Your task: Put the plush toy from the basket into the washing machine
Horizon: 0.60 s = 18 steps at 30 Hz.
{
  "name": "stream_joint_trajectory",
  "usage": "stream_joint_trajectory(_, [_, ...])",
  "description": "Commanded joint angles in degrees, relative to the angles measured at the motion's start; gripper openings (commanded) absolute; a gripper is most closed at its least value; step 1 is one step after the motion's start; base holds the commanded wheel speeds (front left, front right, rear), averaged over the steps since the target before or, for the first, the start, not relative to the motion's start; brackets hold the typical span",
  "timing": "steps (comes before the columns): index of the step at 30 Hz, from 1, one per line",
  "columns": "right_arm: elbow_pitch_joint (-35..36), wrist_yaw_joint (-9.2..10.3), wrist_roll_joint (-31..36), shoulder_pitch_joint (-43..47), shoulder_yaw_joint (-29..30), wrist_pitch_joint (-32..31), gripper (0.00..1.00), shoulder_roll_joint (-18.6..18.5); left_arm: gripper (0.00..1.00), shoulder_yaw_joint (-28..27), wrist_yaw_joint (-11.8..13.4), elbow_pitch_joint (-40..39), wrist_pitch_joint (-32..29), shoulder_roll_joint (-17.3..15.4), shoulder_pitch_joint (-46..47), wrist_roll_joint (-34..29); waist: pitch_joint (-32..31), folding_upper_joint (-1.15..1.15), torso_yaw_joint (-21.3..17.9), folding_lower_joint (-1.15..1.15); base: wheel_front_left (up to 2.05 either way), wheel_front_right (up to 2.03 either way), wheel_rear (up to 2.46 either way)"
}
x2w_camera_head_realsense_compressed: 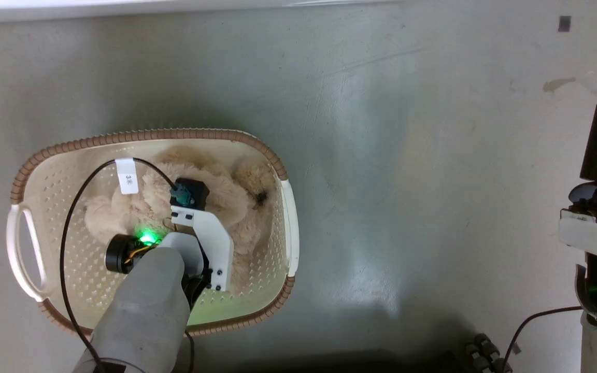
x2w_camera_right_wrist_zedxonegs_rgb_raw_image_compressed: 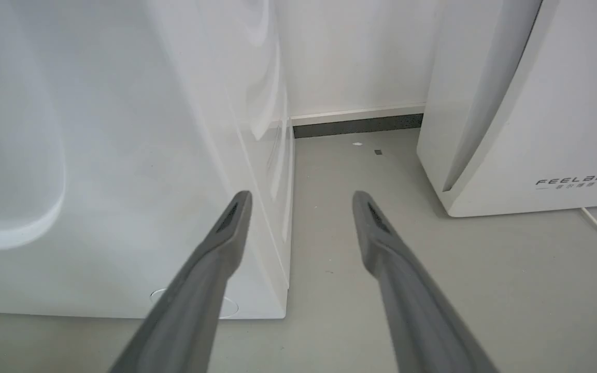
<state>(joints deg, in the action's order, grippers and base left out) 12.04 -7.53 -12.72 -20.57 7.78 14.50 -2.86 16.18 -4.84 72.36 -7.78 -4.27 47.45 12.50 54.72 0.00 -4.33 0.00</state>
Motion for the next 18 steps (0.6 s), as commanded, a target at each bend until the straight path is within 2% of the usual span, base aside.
stream_joint_trajectory(1, [0.2,0.04,-0.7,-1.3,0.2,0.5,1.0,0.0,0.0,0.3,-0.1,1.6,-0.4,-0.4,-0.4,0.4,-0.9,0.0,0.0,0.0,0.0,0.0,0.0])
stream_joint_trajectory(7, [-0.9,0.04,-0.9,-0.4,-0.3,0.5,1.0,0.0,0.0,0.9,-0.6,1.6,1.6,-0.5,-2.0,0.8,-5.1,0.0,0.1,0.0,0.0,0.0,0.0])
stream_joint_trajectory(18, [-4.6,0.04,-0.8,3.4,-1.0,0.5,1.0,0.0,0.0,2.0,-2.0,1.6,9.1,0.6,-7.3,2.7,-16.8,0.0,2.0,0.0,0.0,0.0,0.0])
